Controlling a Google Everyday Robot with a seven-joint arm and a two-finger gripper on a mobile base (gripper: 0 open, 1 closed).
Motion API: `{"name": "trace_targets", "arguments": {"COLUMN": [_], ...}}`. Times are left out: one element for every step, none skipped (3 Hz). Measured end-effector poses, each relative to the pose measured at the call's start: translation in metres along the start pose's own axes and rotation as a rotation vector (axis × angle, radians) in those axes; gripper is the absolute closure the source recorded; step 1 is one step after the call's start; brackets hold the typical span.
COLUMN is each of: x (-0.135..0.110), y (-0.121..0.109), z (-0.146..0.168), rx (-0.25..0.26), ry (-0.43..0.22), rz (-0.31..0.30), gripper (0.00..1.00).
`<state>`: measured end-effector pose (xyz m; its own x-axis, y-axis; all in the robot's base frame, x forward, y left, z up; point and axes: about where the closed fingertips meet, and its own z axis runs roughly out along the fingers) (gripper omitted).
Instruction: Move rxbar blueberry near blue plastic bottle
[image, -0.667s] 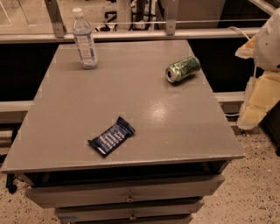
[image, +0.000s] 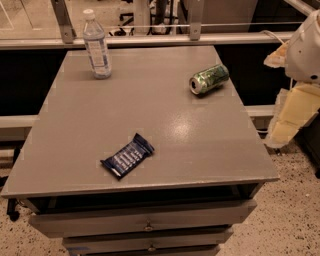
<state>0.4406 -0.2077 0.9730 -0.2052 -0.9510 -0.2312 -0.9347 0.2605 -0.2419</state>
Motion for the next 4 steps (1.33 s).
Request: {"name": "trace_targets", "arguments": {"x": [-0.042, -0.112, -0.175, -0.222], "y": [0.009, 0.032, 0.056, 0.079], "z": [0.030, 0.063, 0.090, 0.113], "rx": [-0.051, -0.124, -0.196, -0.252], "ry": [-0.084, -0.190, -0.265, -0.305], "rz": [-0.063, -0.160, -0.222, -0.253], "gripper": [0.00, 0.00, 0.00, 0.00]}}
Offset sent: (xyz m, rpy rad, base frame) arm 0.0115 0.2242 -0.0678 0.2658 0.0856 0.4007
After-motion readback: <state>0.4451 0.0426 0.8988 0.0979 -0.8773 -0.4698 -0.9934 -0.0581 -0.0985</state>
